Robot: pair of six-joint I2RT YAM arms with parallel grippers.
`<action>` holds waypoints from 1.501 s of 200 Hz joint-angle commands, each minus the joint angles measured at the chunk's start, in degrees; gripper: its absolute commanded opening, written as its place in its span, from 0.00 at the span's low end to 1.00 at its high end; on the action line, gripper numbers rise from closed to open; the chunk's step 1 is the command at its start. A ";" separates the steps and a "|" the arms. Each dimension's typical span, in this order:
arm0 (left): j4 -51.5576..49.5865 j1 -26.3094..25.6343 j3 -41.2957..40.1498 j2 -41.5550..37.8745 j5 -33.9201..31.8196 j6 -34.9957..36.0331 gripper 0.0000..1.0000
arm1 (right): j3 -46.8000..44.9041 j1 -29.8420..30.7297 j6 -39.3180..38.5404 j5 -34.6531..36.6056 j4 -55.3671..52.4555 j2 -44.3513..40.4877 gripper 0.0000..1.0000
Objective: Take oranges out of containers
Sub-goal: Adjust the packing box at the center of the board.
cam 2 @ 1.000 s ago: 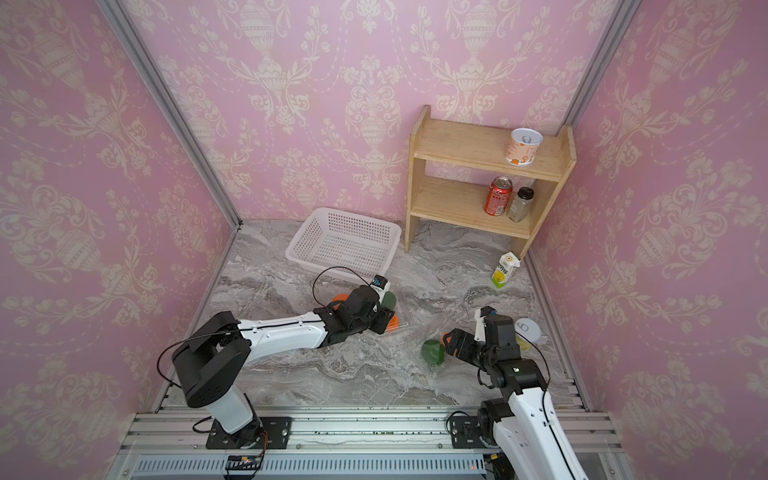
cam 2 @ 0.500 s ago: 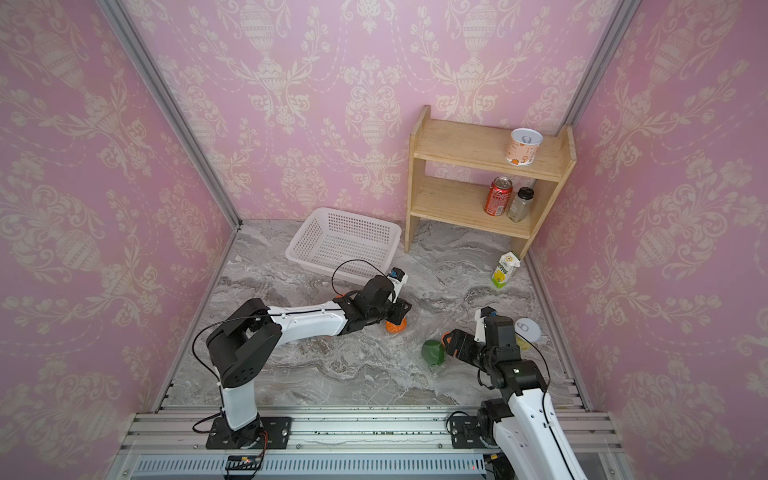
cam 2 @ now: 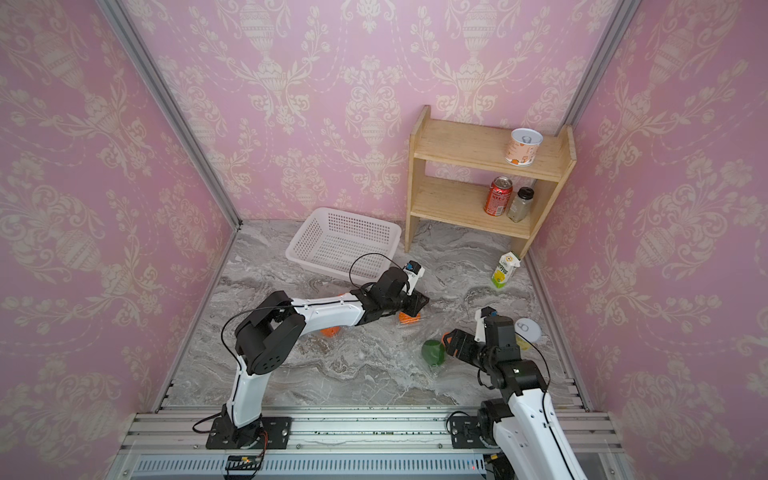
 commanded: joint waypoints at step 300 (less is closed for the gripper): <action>-3.31 -0.55 -41.98 -43.75 -14.80 1.08 0.67 | 2.62 15.46 5.85 4.12 12.15 14.31 0.81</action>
